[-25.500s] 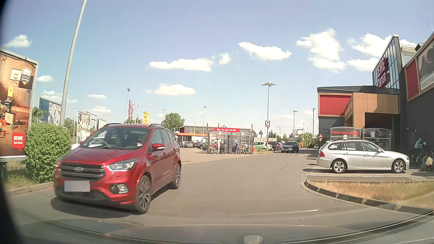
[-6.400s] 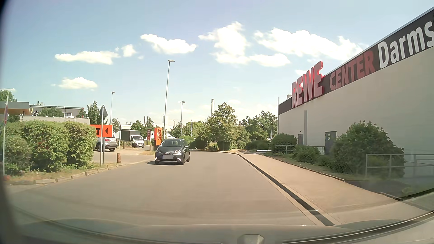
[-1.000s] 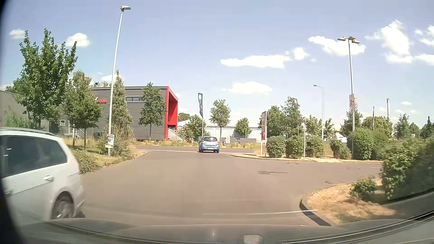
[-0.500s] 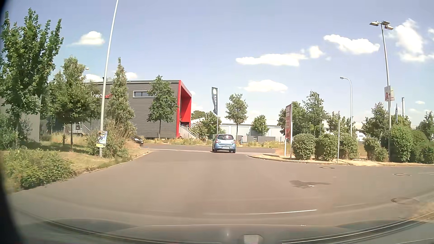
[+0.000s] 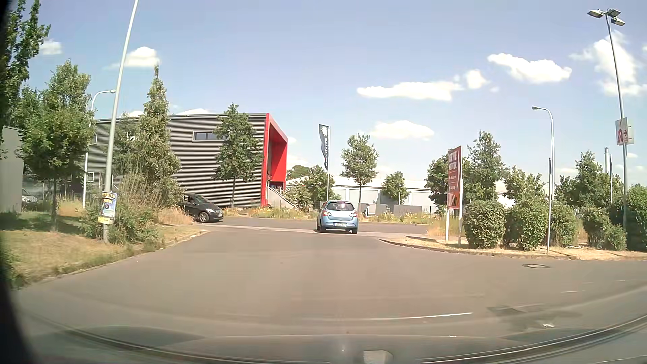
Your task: Follow the waypoints while adhering to traffic rules and regulations
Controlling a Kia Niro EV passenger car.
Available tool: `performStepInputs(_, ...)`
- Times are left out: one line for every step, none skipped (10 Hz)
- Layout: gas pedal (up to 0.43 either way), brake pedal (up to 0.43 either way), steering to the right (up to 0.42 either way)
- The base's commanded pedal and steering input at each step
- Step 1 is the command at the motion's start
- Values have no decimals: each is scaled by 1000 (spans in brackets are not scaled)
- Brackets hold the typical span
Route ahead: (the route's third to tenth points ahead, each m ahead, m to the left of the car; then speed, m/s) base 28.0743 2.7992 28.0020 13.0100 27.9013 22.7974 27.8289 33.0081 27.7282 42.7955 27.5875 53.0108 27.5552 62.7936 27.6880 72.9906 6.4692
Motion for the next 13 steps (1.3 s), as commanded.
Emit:
performStepInputs(0,244,0)
performStepInputs(0,250,0)
performStepInputs(0,250,0)
performStepInputs(0,256,0)
performStepInputs(0,256,0)
performStepInputs(0,262,0)
performStepInputs(0,262,0)
performStepInputs(0,262,0)
performStepInputs(0,268,-1)
performStepInputs(0,262,-1)
performStepInputs(0,262,-1)
performStepInputs(0,262,0)
performStepInputs(0,262,0)
